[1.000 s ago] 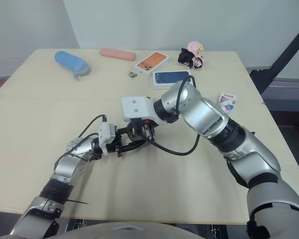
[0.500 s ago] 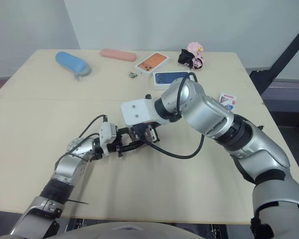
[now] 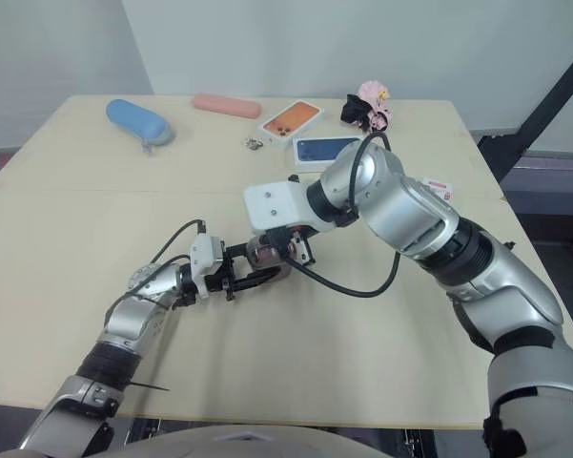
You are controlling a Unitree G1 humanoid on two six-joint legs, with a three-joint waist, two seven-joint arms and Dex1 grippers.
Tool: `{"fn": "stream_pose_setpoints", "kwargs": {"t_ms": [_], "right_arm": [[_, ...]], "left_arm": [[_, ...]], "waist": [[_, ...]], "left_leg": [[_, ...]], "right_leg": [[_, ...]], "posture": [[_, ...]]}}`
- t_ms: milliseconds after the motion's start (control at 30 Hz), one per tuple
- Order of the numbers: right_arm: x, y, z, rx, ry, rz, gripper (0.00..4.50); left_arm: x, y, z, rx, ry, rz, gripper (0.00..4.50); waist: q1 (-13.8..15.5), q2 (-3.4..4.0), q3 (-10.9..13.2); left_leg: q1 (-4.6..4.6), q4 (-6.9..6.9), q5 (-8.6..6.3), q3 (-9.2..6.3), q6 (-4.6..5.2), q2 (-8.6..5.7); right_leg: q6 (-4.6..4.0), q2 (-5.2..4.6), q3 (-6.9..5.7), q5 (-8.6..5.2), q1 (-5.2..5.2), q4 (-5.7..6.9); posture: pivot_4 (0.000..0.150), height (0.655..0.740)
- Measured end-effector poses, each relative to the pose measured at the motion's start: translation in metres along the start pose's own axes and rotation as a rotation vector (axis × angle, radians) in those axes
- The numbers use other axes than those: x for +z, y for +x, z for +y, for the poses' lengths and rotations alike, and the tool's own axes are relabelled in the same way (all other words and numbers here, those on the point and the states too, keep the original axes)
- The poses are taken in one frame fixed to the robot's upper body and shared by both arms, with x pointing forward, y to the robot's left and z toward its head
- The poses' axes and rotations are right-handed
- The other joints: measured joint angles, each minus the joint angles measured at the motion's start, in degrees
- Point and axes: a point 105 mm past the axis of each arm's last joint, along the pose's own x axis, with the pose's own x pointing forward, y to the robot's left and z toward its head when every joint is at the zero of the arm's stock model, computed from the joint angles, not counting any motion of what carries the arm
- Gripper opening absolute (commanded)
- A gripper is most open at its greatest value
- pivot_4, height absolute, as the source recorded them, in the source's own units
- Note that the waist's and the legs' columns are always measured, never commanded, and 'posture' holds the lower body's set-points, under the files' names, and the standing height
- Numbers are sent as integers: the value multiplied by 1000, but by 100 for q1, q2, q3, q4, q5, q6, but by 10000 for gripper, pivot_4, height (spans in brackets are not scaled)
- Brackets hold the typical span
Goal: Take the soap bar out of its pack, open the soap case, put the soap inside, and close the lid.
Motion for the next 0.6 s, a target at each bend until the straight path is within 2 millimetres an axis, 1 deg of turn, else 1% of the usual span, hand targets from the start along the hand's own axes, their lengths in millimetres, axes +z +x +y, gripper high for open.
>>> {"fn": "stream_pose_setpoints", "kwargs": {"t_ms": [100,200,367,567,600], "right_arm": [[-2,-2,-3,5,107,-66,424],[-3,-4,-2,13,163,-110,424],[1,-18,-7,-15,182,-182,424],[-10,-31,-8,-66,223,-266,424],[-11,-33,-8,-73,225,-284,5634]], "left_arm": [[0,0,0,-3,3,-1,19296],[1,-1,-1,-8,7,-5,19296],[2,-2,-1,-18,20,-3,19296],[3,-5,1,-24,-2,-12,19296],[4,-6,1,-24,-12,-14,19296]], "waist": [[0,0,0],[5,0,0],[-1,0,0],[-1,0,1],[-2,0,1]], "left_leg": [[-1,0,0,0,0,0],[-7,0,0,-1,1,1],[-11,0,0,0,1,3],[-11,0,0,0,1,3],[-11,0,0,0,1,3]], "right_leg": [[-1,1,-1,0,-2,0],[-1,3,-3,0,-10,-3],[-1,8,-2,0,-16,13],[-1,8,-1,0,-21,11],[-1,9,-2,0,-23,10]], "posture": [[1500,7400],[1500,7400],[1500,7400],[1500,7400],[1500,7400]]}}
